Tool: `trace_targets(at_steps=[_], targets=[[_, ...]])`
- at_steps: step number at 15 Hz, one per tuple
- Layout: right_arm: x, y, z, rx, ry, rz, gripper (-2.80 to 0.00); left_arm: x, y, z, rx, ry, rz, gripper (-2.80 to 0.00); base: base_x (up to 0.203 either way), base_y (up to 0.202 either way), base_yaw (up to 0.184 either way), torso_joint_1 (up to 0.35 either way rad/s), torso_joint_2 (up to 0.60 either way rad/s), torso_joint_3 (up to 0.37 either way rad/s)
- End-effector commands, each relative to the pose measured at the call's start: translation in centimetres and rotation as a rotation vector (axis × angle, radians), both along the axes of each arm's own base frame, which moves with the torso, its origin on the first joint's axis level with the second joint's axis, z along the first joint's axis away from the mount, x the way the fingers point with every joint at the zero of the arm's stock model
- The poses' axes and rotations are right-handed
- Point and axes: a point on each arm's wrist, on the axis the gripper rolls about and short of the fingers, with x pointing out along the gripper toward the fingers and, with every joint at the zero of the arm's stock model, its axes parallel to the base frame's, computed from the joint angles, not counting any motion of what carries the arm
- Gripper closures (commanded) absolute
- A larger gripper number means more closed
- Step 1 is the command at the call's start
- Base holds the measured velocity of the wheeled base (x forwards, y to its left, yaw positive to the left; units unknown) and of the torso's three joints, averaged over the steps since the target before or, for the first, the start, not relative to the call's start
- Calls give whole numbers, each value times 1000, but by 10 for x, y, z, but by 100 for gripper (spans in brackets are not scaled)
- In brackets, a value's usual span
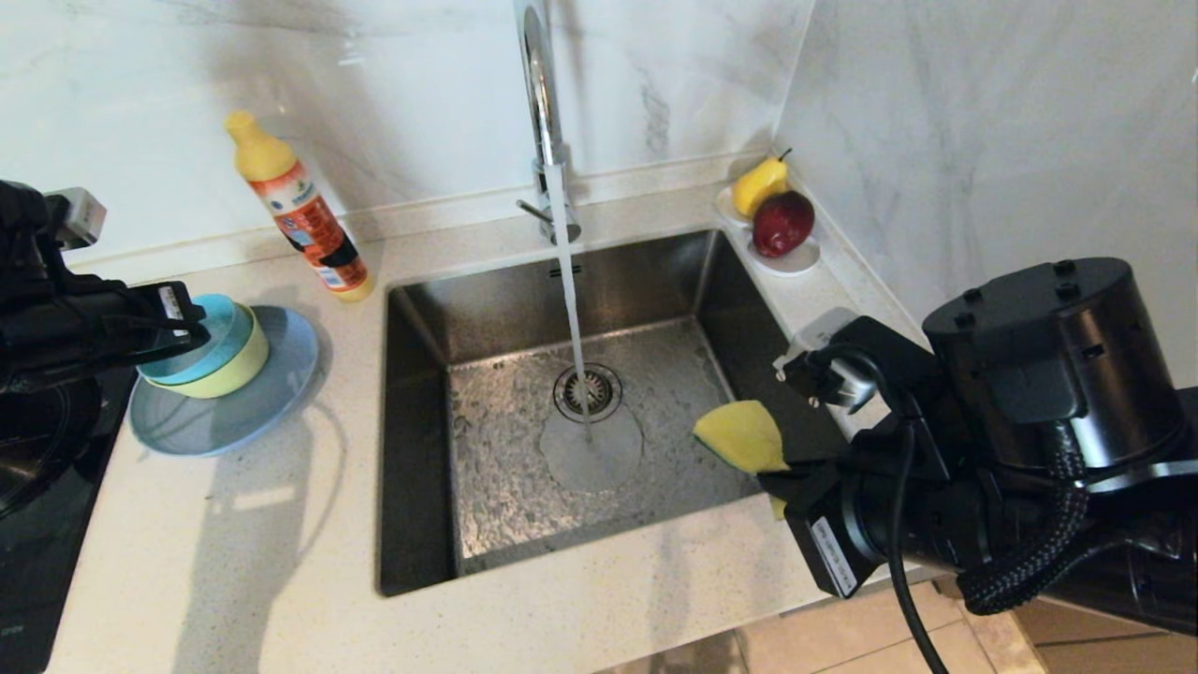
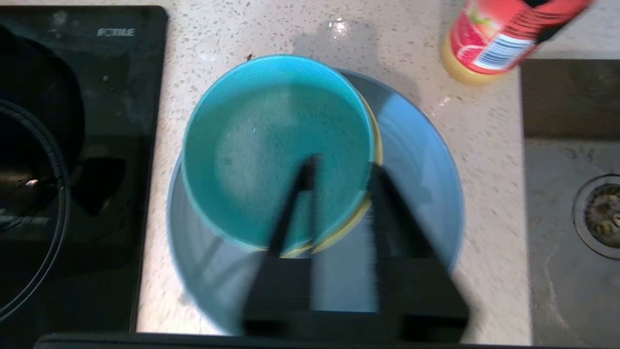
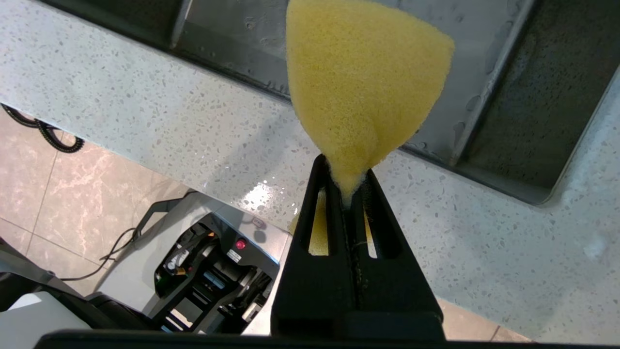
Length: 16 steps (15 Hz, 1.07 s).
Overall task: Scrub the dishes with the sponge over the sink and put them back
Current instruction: Pick up a bowl and the sponge
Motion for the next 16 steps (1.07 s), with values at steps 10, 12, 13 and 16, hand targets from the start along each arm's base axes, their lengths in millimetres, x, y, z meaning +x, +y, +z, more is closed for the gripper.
trace_targets(at_steps=[10, 12, 13, 16], targets=[[0, -1, 1, 5, -3, -4, 0, 44, 18, -7, -152, 18, -70, -280, 0, 0, 0, 0, 0, 0], [0, -1, 2, 8, -5, -4, 0, 50, 18, -6, -166, 12, -112, -280, 0, 0, 0, 0, 0, 0], [0, -1, 2, 7, -4, -4, 0, 53, 19, -7, -167, 9, -118, -280, 0, 0, 0, 0, 0, 0], [1, 0, 1, 6, -3, -4, 0, 64, 23, -10, -166, 7, -121, -280, 0, 0, 0, 0, 0, 0]])
